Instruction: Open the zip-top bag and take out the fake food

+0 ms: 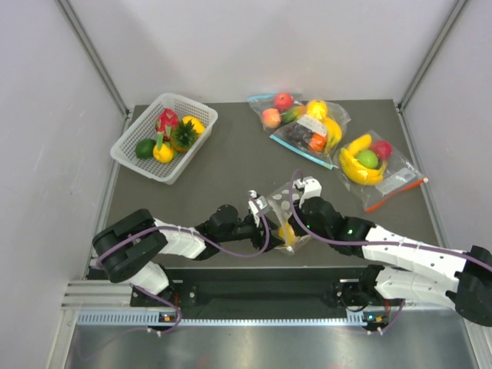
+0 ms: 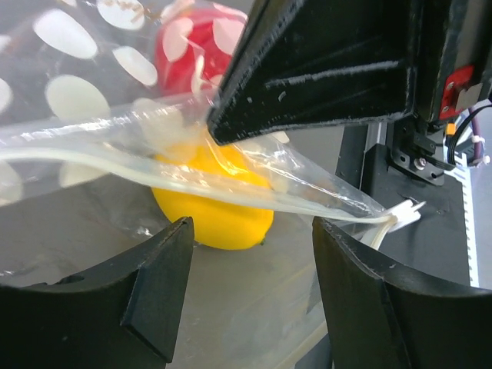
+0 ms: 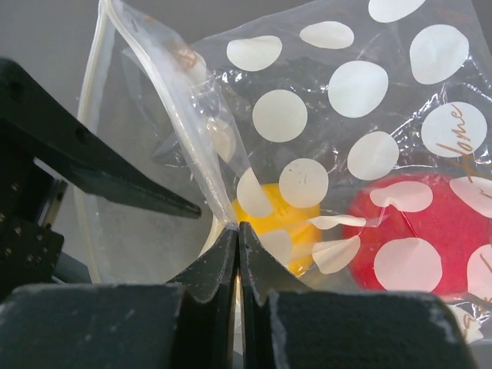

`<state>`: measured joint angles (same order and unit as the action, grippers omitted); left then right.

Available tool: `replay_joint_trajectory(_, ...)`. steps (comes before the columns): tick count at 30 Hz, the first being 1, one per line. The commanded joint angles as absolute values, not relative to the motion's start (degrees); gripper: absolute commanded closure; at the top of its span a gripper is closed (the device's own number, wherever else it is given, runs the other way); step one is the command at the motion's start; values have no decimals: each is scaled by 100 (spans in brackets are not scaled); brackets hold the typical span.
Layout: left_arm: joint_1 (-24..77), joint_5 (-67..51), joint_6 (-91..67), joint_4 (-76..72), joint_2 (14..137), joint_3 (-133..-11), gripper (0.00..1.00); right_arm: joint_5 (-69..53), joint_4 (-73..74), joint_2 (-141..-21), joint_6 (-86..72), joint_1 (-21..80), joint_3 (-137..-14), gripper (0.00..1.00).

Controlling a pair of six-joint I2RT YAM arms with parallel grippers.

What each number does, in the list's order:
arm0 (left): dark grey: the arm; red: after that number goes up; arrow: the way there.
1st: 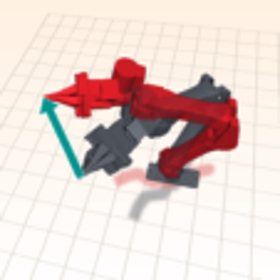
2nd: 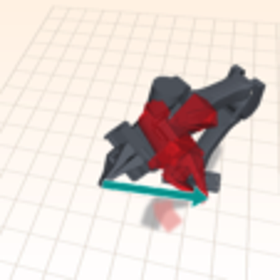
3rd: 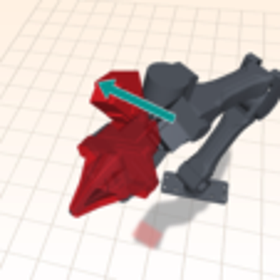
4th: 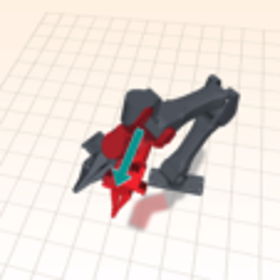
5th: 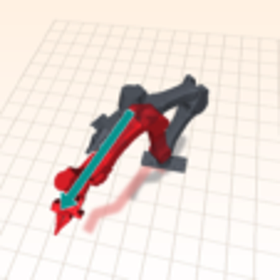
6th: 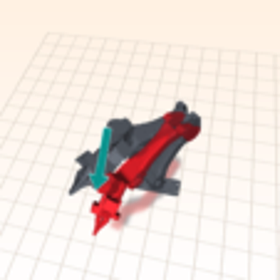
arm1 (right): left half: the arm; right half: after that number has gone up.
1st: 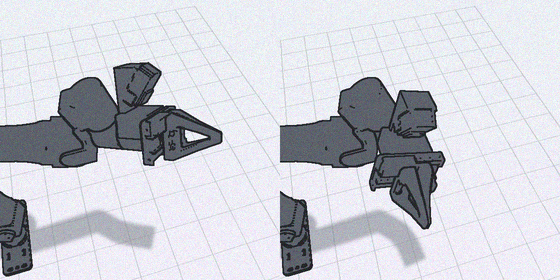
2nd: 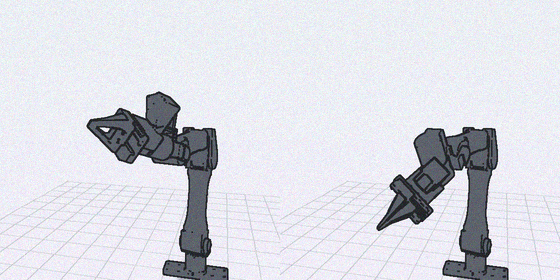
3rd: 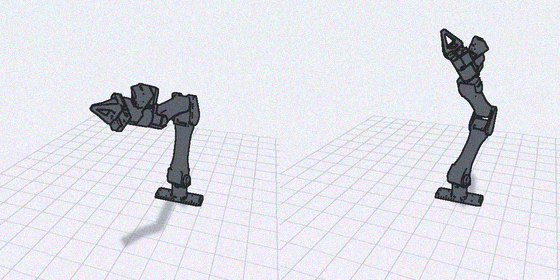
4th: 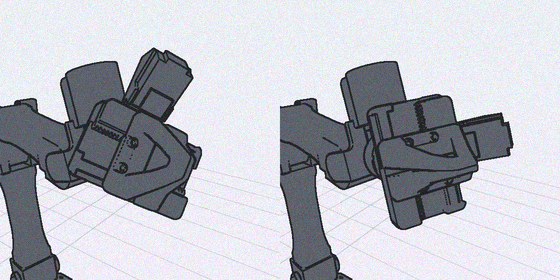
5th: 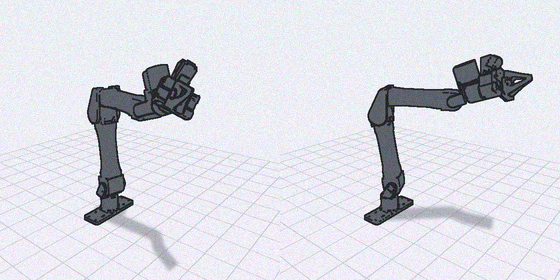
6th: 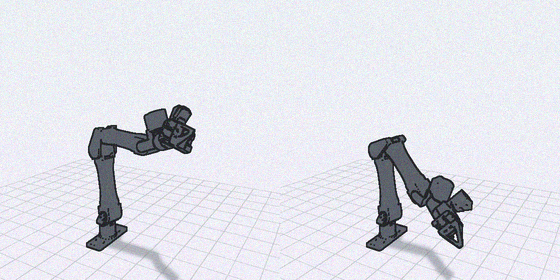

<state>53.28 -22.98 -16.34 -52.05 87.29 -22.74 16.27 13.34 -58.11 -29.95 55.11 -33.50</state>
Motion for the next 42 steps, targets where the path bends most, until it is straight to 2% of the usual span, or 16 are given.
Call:
replay_joint_trajectory(1, 5502, -2154, -1591, -5599, 8894, -2548, 32, 2091, 1309, -5520, -3295, 5590, -3261, 100)
replay_joint_trajectory(11, 5923, -1600, -1547, -5555, 9483, -2839, 29, 2215, 1503, -5397, -3498, 5599, -3041, 100)
replay_joint_trajectory(15, 6082, -1021, -1538, -5502, 9633, -2979, 27, 2171, 1477, -5300, -3551, 5590, -2953, 100)
replay_joint_trajectory(31, 6284, -307, -1661, -6012, 10555, -3541, 26, 1407, 976, -5124, -3841, 5590, -2725, 100)
replay_joint_trajectory(35, 6337, -404, -1626, -5897, 10626, -3674, 48, 1389, 976, -5080, -3876, 5590, -2681, 100)
replay_joint_trajectory(36, 6346, -396, -1617, -5924, 10626, -3622, 62, 1406, 976, -5054, -3876, 5590, -2655, 100)
replay_joint_trajectory(38, 6354, -352, -1617, -6055, 10556, -3534, 75, 1433, 993, -4984, -3894, 5590, -2637, 100)
replay_joint_trajectory(39, 6354, -299, -1617, -6099, 10512, -3446, 86, 1494, 1002, -4975, -3902, 5590, -2628, 100)
replay_joint_trajectory(42, 6354, -325, -1617, -6117, 10424, -3375, 96, 1642, 1089, -4931, -3902, 5590, -2628, 100)
